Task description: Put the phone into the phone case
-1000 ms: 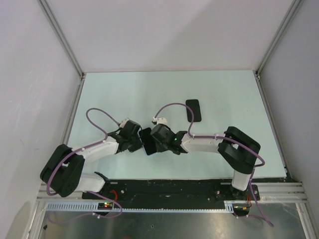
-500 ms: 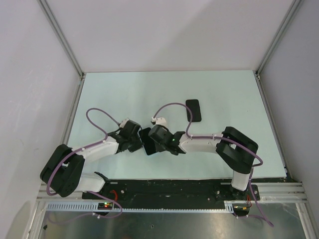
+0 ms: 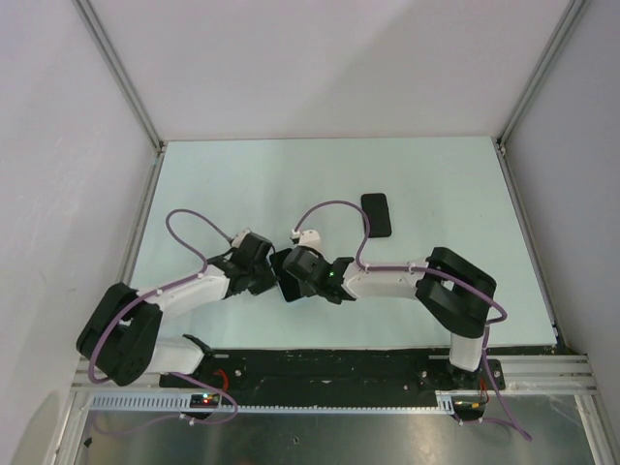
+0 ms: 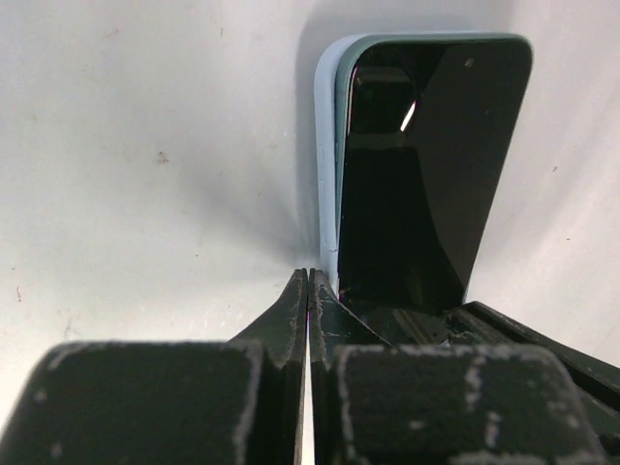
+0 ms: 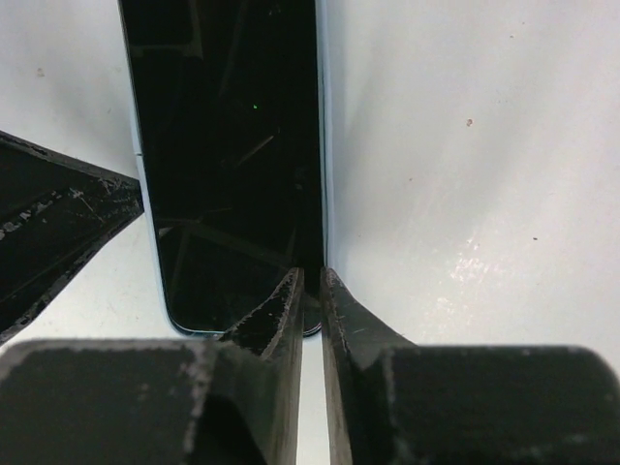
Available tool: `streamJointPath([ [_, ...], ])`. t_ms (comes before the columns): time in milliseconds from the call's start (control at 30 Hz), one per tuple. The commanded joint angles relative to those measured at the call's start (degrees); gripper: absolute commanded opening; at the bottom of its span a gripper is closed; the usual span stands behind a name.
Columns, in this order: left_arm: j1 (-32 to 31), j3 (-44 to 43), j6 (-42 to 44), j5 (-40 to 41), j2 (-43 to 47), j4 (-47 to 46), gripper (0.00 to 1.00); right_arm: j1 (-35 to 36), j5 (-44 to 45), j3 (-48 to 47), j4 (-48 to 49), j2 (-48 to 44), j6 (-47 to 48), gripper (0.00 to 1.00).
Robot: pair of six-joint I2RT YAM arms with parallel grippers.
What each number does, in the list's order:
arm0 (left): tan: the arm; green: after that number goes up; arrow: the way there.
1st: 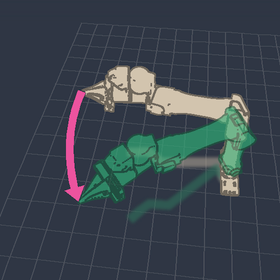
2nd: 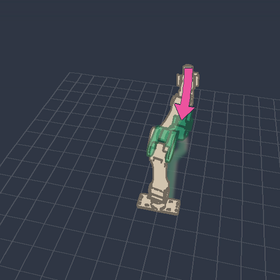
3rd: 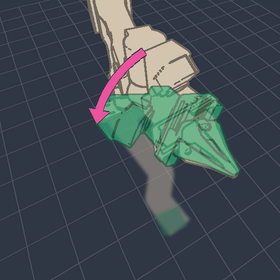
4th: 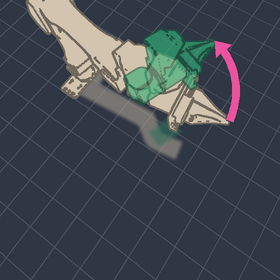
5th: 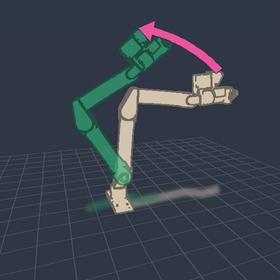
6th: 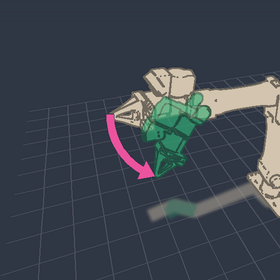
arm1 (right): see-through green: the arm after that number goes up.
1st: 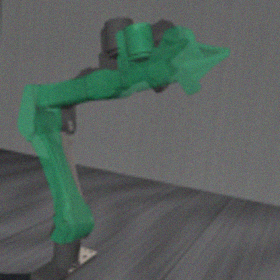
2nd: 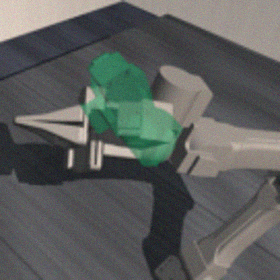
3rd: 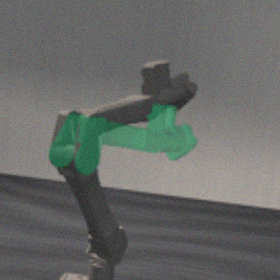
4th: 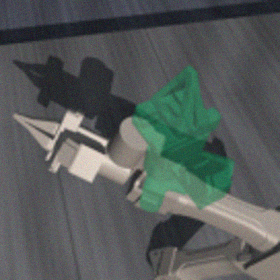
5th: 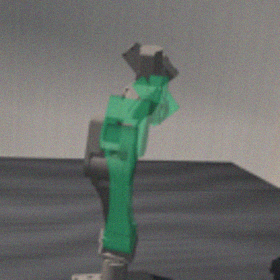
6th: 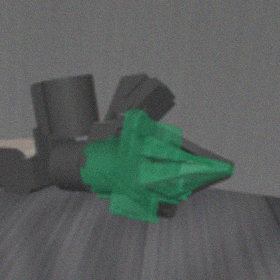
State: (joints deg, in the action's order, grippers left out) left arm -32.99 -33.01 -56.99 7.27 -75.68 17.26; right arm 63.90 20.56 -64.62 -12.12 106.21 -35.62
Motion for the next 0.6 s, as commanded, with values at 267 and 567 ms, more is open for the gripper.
streamJointPath([
  [267,7.00,-6.14,4.97,1.73,3.67,2.14,0.00,-7.06,-9.27,-6.24,0.76,1.73,6.44,0.37],
  [567,9.77,-11.23,6.20,1.76,-2.65,2.25,0.00,-11.14,-14.19,-13.71,3.52,7.49,8.63,0.38],
])
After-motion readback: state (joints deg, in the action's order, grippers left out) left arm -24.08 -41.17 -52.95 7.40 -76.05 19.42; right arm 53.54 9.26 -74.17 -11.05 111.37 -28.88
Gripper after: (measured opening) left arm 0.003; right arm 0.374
